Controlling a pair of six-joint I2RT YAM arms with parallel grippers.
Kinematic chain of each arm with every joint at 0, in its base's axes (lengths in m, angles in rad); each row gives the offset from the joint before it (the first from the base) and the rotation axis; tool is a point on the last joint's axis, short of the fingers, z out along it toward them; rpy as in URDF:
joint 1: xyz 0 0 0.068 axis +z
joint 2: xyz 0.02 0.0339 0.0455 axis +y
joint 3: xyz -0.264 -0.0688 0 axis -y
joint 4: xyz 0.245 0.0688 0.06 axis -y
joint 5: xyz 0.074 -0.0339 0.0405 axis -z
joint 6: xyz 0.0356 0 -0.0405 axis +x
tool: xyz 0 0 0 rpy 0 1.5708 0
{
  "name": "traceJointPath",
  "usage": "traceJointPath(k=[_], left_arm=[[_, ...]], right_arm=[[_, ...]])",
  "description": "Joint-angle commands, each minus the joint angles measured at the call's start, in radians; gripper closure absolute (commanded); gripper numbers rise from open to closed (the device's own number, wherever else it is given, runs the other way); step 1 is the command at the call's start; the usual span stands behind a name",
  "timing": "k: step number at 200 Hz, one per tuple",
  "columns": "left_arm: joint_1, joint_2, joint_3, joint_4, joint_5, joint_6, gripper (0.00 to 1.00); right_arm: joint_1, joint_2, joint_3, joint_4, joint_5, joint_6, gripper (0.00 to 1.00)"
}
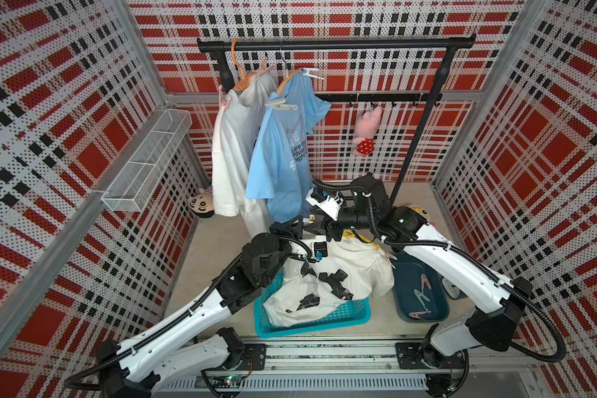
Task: Use clothespins to secure the t-shirt on both sides of the hanger
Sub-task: Clamp the T-shirt on the hanger, then hang the hanger on the clothesline.
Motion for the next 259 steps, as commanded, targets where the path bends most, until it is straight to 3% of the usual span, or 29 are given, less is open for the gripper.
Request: traceJointPath(k=[1,45,87,114,190,219,259], left_arm=[[0.021,0.006,-0.026,-0.021,-0.076,0.056,1.0],[0.04,0.022,-0.039,-0.044,-0.108,0.086,1.0],[0.051,0.037,-0.048,-0.054,-0.136,0.093,1.0],[0.058,0.039,-0.058,-0.06,-0.137,0.104,1.0],[0.064,0.028,-0.066,-0.043,-0.126,0.102,1.0],[0.062,0.0,-0.068,-0.043,-0.118,0.089,1.0],[0.056,-0.037,-0.066,-0.042,-0.127,0.048,1.0]], right_arm=[[-0.001,-0.02,0.025,-0.032,0.005,0.009,0.38],[-0.001,-0.045,0.011,-0.027,0.033,-0.004,0.33],[-0.001,-0.058,0.009,-0.024,0.077,0.004,0.18],[-0.001,-0.078,-0.024,-0.003,0.079,-0.012,0.14],[-0.01,-0.09,-0.029,0.012,0.131,-0.003,0.1],[-0.028,-0.132,-0.046,0.078,0.243,0.076,0.1],[-0.032,-0.247,-0.147,0.138,0.557,0.205,0.16]])
